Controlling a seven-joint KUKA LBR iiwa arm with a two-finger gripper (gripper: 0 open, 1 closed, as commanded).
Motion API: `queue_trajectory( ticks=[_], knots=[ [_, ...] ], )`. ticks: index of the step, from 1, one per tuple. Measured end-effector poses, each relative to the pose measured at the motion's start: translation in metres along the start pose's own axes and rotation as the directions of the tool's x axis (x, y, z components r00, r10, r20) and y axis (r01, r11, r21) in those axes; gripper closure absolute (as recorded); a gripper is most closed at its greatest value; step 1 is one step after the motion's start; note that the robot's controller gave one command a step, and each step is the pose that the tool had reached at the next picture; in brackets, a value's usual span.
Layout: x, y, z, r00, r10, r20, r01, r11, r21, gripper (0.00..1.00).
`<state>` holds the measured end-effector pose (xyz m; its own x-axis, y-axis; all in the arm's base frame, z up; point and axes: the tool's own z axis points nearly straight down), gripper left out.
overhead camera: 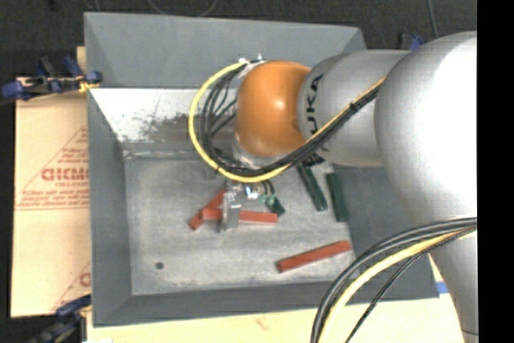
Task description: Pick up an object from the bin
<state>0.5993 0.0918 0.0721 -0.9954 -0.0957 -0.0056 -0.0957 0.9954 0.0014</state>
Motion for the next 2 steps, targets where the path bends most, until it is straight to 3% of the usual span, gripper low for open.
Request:
queue_trajectory(
  ticks=[2],
  knots=[
    [-0.0028,-0.0012,-0.0015,1.0,0.015,0.002,-0.015,1.0,-0.001,0.0]
  ],
)
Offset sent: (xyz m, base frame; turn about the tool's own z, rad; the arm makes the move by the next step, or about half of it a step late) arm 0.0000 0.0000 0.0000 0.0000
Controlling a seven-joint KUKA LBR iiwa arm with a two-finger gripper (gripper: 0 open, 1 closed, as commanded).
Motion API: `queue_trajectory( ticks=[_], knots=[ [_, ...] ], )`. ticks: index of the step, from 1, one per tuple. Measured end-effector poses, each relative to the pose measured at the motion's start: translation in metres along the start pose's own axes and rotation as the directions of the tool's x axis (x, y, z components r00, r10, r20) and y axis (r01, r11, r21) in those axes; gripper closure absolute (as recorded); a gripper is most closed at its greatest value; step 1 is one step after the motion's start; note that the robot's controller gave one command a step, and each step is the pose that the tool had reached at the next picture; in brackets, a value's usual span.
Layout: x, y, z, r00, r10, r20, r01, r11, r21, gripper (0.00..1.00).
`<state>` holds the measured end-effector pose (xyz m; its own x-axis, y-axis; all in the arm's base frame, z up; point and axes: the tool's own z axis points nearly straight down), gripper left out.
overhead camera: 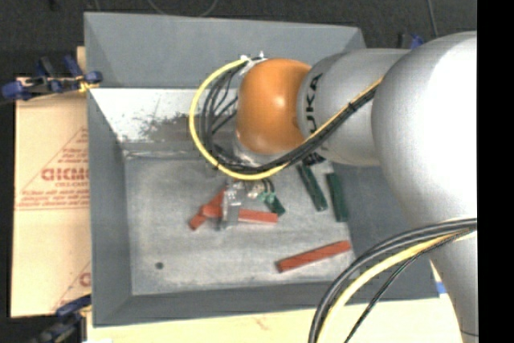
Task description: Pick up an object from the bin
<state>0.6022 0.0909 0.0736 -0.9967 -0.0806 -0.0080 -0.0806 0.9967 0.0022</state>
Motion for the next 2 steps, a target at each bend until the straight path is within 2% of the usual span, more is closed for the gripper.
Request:
queue_trajectory(
  ticks=[1,2],
  knots=[
    [0.0,0.0,0.0,1.0,0.002,0.0,-0.002,1.0,0.0,1.0],
    [-0.002,-0.001,-0.033,1.0,0.008,-0.001,-0.008,1.0,0.001,1.0]
  ],
)
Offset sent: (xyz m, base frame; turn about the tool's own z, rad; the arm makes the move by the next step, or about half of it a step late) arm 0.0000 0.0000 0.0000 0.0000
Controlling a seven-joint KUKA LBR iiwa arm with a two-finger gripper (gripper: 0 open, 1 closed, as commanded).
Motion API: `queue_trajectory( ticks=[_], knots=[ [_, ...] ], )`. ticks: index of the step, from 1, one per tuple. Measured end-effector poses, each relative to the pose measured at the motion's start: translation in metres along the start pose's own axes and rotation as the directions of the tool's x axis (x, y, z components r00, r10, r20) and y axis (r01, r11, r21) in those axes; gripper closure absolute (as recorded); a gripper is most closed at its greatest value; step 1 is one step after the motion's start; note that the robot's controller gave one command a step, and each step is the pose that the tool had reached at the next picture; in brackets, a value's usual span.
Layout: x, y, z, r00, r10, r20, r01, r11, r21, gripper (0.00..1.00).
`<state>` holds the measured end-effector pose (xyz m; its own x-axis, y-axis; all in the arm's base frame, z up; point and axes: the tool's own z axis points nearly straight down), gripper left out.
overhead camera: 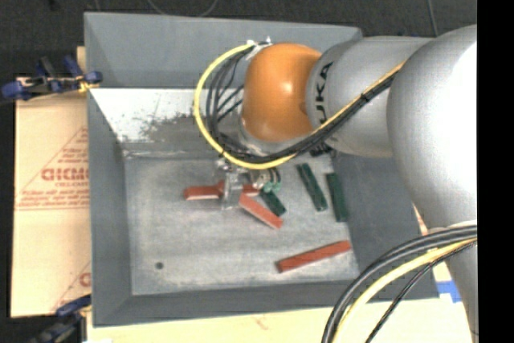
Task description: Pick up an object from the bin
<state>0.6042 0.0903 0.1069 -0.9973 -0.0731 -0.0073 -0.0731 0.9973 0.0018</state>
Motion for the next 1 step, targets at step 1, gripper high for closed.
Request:
queue_trajectory(
  ticks=[1],
  knots=[
    [-0.0037,-0.0002,-0.0815,1.0,0.006,0.006,-0.006,1.0,0.0,1.0]
  ],
)
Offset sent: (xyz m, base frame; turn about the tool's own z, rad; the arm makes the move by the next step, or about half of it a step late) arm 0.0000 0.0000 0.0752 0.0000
